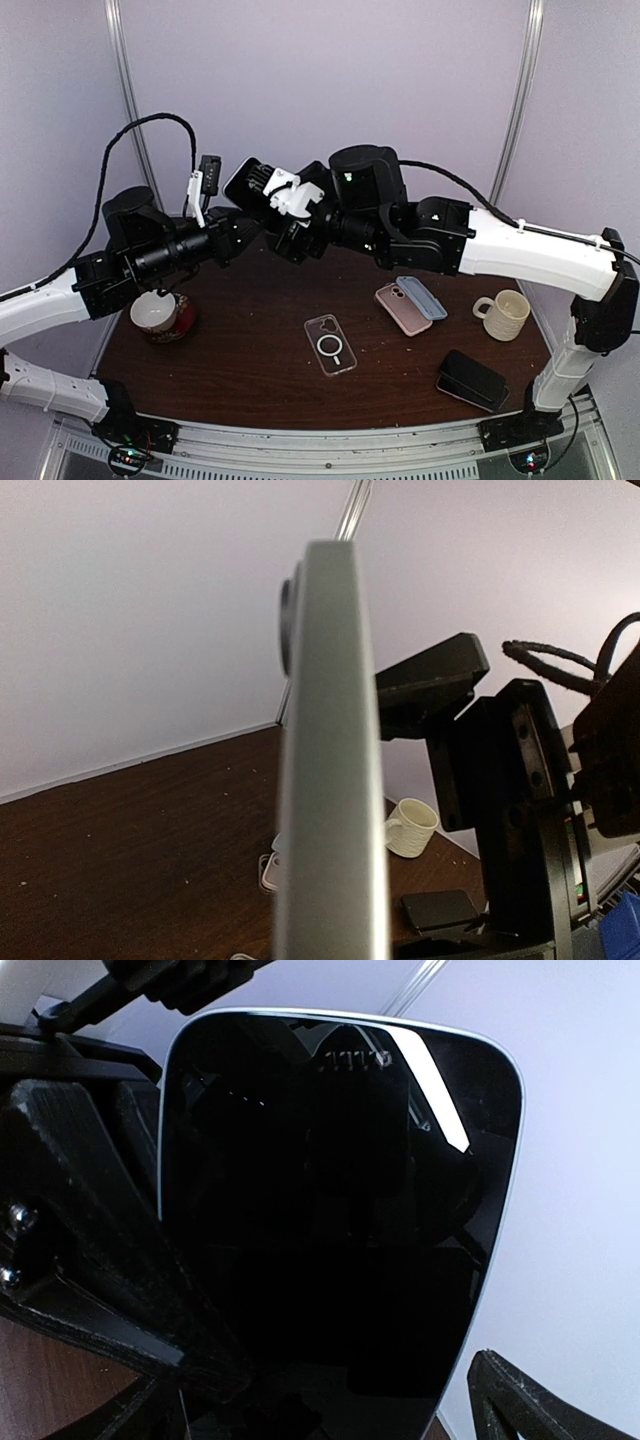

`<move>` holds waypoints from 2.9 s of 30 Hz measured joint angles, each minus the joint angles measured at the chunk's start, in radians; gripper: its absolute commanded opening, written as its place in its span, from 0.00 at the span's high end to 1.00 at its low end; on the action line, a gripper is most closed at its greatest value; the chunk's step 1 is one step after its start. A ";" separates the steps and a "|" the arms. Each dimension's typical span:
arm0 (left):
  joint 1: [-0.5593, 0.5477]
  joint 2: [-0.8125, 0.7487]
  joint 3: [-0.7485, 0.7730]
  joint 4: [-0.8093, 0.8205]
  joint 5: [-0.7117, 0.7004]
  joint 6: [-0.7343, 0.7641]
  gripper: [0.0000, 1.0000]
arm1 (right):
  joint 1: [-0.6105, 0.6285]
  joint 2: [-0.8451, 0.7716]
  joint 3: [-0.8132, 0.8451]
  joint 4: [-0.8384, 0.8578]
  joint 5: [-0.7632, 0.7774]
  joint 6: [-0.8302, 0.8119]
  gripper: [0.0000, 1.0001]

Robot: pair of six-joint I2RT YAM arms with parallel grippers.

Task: Put the phone into the phone case
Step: Pass from the left arm to the right, then install the phone into the phone case.

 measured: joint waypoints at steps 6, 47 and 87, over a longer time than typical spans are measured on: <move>0.000 -0.001 0.000 0.000 0.003 0.000 1.00 | -0.001 0.009 0.018 -0.016 0.013 -0.023 0.06; 0.014 0.003 -0.014 -0.587 -0.300 0.194 0.02 | -0.013 0.060 -0.388 -0.138 0.111 1.007 0.81; 0.105 0.014 -0.077 -0.546 -0.179 0.182 0.02 | 0.036 0.203 -0.497 -0.088 0.080 1.245 1.00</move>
